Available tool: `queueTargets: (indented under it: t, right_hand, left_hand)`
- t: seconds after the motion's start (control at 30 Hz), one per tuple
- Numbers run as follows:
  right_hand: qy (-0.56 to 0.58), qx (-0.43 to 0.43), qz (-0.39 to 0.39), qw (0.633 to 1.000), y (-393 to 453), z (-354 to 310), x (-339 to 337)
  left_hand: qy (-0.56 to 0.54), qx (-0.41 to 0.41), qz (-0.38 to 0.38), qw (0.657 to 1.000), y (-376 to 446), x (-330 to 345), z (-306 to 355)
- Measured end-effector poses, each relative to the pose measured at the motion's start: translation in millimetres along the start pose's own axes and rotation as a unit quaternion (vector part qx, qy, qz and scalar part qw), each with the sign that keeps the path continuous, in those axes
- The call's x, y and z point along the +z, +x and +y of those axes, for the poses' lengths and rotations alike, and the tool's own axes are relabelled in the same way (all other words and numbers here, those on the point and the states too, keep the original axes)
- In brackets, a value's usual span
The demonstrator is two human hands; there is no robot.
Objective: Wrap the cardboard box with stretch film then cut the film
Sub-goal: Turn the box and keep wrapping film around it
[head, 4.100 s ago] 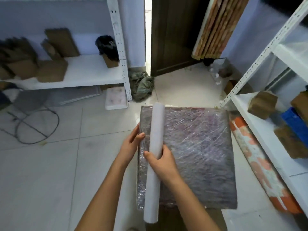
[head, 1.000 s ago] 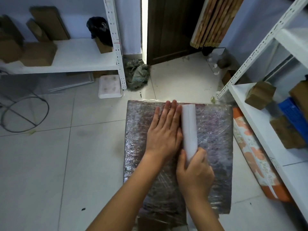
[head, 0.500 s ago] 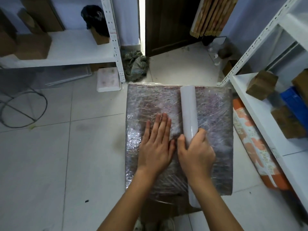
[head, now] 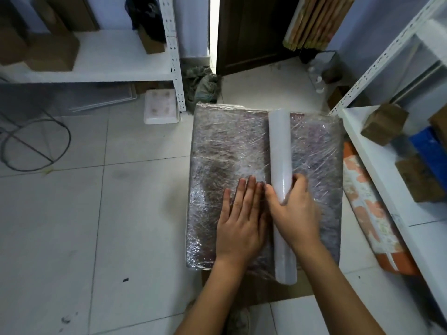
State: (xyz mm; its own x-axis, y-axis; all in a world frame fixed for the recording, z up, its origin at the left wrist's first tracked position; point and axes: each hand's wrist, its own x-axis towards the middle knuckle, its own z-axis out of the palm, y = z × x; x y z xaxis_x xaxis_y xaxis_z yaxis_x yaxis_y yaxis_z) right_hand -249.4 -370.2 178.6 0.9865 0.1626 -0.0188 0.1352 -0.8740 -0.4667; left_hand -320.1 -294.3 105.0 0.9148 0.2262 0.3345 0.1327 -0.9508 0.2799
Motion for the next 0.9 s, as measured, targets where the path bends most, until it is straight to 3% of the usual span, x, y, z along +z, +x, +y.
queueTargets:
  t: [0.33, 0.57, 0.7, 0.9]
  right_hand:
    - [0.085, -0.032, -0.035, 0.995, -24, 5, -18]
    - [0.238, 0.078, -0.066, 0.966, -23, 3, -28]
    - [0.265, 0.143, -0.093, 0.949, -21, 3, -32]
    - [0.295, 0.147, -0.139, 0.934, -17, 10, -43]
  left_hand:
    - [-0.008, 0.004, 0.007, 1.0, -10, -2, -1]
    - [-0.019, 0.007, 0.0, 1.0, -8, -3, -4]
    - [-0.021, 0.003, 0.003, 1.0, -7, -3, -4]
    - [-0.017, 0.003, 0.008, 1.0, -4, -3, -6]
